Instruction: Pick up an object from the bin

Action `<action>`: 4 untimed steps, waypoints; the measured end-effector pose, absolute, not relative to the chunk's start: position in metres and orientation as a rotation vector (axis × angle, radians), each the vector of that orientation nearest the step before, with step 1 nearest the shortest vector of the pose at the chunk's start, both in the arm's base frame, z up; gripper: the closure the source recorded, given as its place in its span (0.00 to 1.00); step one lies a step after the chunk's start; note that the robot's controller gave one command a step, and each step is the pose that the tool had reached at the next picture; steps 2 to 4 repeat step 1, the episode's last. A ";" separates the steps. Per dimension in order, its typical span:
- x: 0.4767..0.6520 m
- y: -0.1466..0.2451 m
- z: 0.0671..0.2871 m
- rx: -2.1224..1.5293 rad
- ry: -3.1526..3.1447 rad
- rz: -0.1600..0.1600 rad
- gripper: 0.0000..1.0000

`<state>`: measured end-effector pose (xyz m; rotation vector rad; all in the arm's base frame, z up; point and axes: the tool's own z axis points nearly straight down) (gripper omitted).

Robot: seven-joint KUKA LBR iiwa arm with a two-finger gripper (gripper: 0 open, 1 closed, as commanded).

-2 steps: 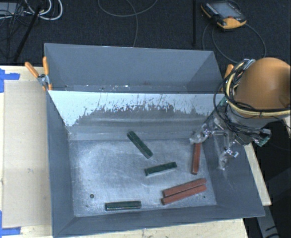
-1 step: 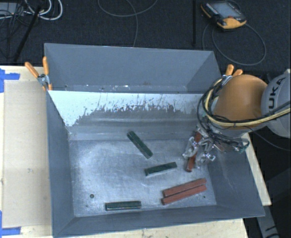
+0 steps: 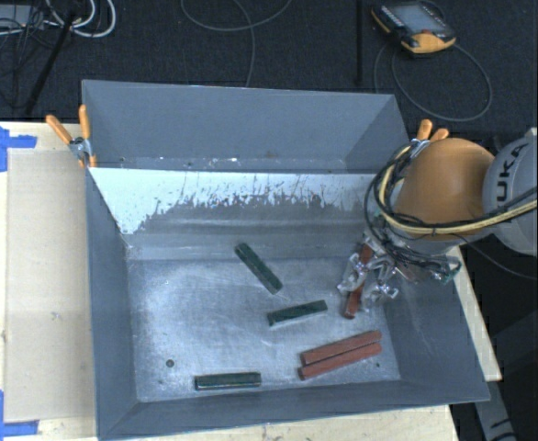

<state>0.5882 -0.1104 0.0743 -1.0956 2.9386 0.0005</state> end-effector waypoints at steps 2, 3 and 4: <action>0.595 -0.106 0.226 -1.069 2.949 -0.001 1.00; 0.595 -0.106 0.226 -1.069 2.949 -0.001 1.00; 0.595 -0.106 0.226 -1.069 2.949 -0.001 1.00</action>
Offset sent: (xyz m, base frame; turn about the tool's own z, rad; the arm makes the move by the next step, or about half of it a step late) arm 0.0000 0.0000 0.0000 0.0000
